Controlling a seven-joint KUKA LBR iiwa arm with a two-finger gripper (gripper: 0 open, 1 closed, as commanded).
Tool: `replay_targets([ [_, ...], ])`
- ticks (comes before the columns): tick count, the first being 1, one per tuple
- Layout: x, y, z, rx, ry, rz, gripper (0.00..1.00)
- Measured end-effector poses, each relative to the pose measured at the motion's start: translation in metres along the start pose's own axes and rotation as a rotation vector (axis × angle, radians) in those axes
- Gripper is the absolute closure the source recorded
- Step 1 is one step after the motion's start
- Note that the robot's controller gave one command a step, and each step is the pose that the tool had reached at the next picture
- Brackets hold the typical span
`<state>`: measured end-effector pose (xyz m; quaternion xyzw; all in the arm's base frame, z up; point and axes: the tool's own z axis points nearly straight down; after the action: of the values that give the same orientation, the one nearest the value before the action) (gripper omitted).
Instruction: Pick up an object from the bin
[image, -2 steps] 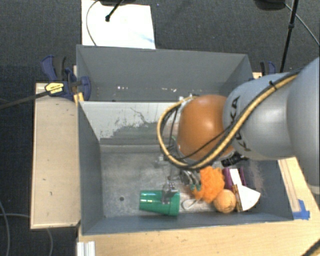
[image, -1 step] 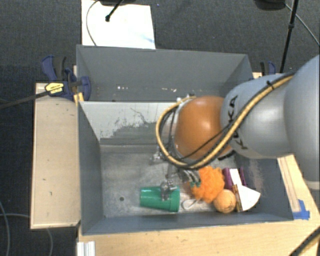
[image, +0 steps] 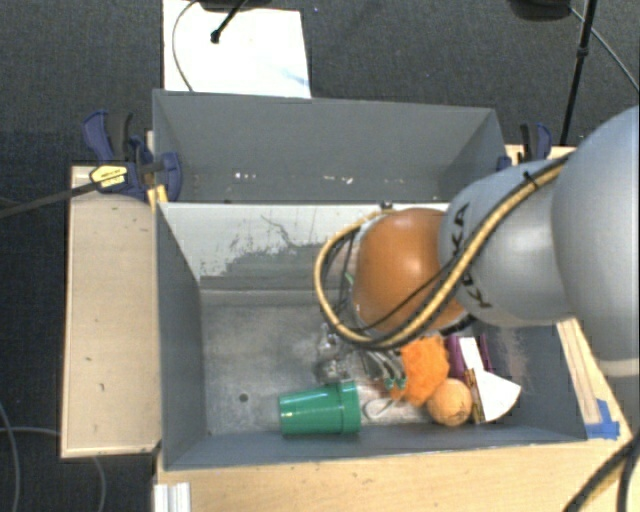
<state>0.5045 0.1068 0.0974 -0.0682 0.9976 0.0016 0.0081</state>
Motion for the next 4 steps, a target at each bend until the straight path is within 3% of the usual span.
replay_targets([
  [1, -0.011, 0.0, -0.006, -0.004, -0.042, 0.008, 0.0],
  [3, -0.009, -0.003, -0.003, -0.005, -0.049, -0.061, 0.0],
  [4, -0.008, 0.014, 0.0, 0.0, -0.058, -0.155, 0.0],
])
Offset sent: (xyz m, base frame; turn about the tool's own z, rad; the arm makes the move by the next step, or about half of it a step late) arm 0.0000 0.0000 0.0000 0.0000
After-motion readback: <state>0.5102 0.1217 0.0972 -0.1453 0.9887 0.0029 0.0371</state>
